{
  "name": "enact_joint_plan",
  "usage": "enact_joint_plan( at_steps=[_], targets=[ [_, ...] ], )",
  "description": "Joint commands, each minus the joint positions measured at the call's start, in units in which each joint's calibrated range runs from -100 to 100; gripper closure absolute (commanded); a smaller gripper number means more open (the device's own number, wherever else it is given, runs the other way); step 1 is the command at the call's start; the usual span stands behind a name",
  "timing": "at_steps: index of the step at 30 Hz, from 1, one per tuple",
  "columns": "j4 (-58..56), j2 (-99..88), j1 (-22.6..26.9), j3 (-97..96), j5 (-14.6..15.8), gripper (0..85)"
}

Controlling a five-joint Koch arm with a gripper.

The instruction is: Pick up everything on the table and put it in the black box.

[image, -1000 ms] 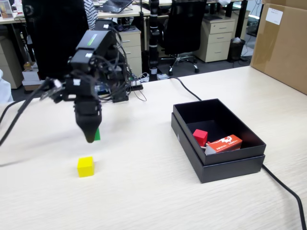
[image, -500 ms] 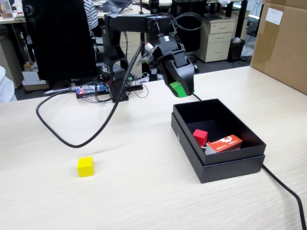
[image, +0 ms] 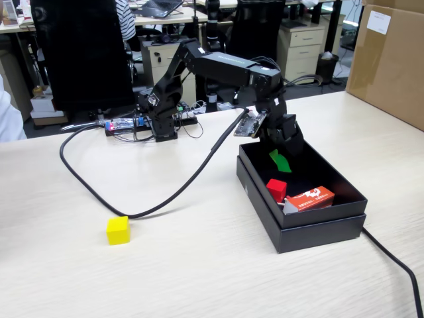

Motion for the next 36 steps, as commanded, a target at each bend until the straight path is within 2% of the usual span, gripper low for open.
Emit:
enact_joint_plan(
  at_steps=[1, 3, 8, 15, 21, 24, 29, 32, 36],
  targets=[
    [-0.28, -0.03, 0.15, 2.57, 0.2, 84.5],
    [-0.28, 0.89, 0.05, 2.02, 0.44, 82.7],
    [-3.3, -0.72, -0.24, 0.85, 0.49, 44.7],
    [-3.3, -28.48, -2.98, -0.7, 0.1, 43.9],
    [-3.22, -48.45, -12.8, -6.41, -4.1, 43.9],
    [-1.66, -49.71, -18.95, -10.58, -6.74, 43.8],
    [3.26, -46.15, -25.49, -17.83, -10.4, 42.7],
    [4.21, -39.96, -28.33, -18.47, -11.87, 38.8],
    [4.21, -30.55, -30.38, -15.93, -12.75, 38.6]
  ],
)
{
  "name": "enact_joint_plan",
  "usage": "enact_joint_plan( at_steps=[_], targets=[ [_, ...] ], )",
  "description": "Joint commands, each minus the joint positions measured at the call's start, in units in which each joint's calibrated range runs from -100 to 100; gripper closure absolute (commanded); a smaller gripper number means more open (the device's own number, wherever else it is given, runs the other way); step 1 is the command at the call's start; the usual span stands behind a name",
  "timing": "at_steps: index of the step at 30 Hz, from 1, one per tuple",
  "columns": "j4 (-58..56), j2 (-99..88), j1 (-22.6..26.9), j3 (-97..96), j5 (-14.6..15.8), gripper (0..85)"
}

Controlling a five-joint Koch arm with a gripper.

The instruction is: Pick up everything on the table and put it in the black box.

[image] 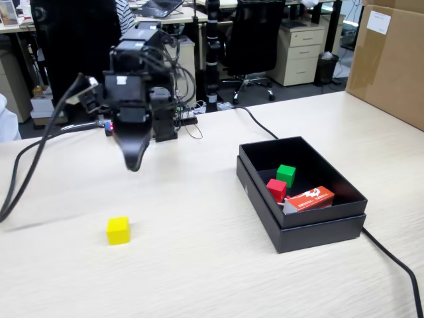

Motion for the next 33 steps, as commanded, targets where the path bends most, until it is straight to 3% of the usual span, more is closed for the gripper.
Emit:
enact_joint_plan(
  at_steps=[1, 5, 22, 26, 28, 31, 32, 33],
  targets=[
    [1.97, 3.39, -1.03, 6.16, -1.22, 38.3],
    [3.18, 11.65, -1.95, 7.79, -2.93, 37.6],
    [5.25, 33.79, -2.2, 21.03, -3.42, 39.5],
    [3.7, 35.06, -1.95, 21.3, -3.96, 46.7],
    [3.35, 35.52, -1.9, 21.21, -3.96, 57.3],
    [3.35, 36.2, -2.1, 21.03, -3.96, 79.7],
    [3.35, 36.32, -2.15, 20.94, -3.96, 84.8],
    [3.35, 36.32, -2.2, 20.3, -4.0, 84.8]
  ],
)
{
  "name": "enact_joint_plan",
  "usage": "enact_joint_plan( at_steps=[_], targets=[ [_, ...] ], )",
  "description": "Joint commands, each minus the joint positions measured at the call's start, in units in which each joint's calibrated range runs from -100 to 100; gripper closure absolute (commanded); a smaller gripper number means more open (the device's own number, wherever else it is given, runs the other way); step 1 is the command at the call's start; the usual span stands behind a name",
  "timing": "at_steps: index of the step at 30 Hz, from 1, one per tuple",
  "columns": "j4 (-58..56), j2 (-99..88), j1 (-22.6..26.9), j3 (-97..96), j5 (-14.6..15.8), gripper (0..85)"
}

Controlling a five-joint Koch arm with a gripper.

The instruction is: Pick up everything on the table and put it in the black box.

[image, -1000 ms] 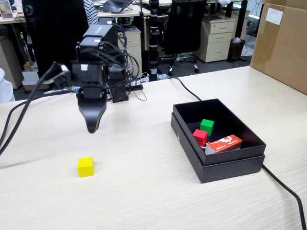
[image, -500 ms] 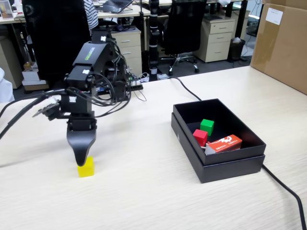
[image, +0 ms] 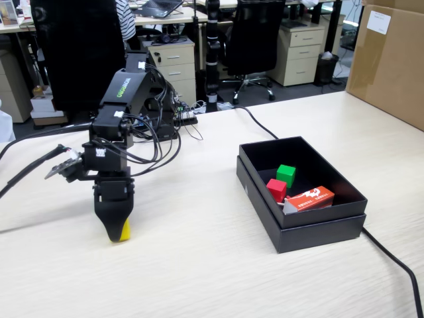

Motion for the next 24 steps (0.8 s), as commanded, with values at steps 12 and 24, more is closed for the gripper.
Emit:
enact_joint_plan(
  at_steps=[12, 24],
  targets=[
    [-1.45, -39.95, 7.13, -10.64, 1.56, 84.8],
    [-2.83, -46.49, 29.45, -9.01, 12.55, 84.6]
  ],
)
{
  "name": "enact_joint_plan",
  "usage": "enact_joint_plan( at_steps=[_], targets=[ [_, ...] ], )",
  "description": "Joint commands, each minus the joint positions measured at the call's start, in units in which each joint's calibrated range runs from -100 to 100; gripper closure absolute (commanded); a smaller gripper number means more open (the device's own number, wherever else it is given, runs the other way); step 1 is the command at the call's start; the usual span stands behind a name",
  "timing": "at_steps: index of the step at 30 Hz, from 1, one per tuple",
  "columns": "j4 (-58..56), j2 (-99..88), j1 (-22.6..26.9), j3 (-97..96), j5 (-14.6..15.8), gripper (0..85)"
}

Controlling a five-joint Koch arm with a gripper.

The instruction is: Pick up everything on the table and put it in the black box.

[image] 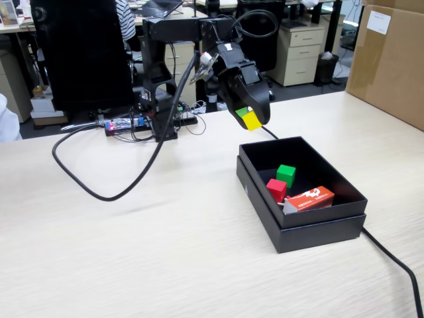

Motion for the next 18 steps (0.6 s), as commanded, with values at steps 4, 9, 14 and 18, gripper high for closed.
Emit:
enact_joint_plan(
  at_steps=[4, 9, 14, 18],
  targets=[
    [-1.67, 15.91, 1.47, 10.87, 3.13, 84.7],
    [-2.27, 32.43, 1.37, 13.77, 5.18, 84.6],
    [-2.27, 36.56, 1.17, 14.4, 5.57, 83.8],
    [-3.91, 38.62, 1.12, 14.31, 5.86, 63.7]
  ],
)
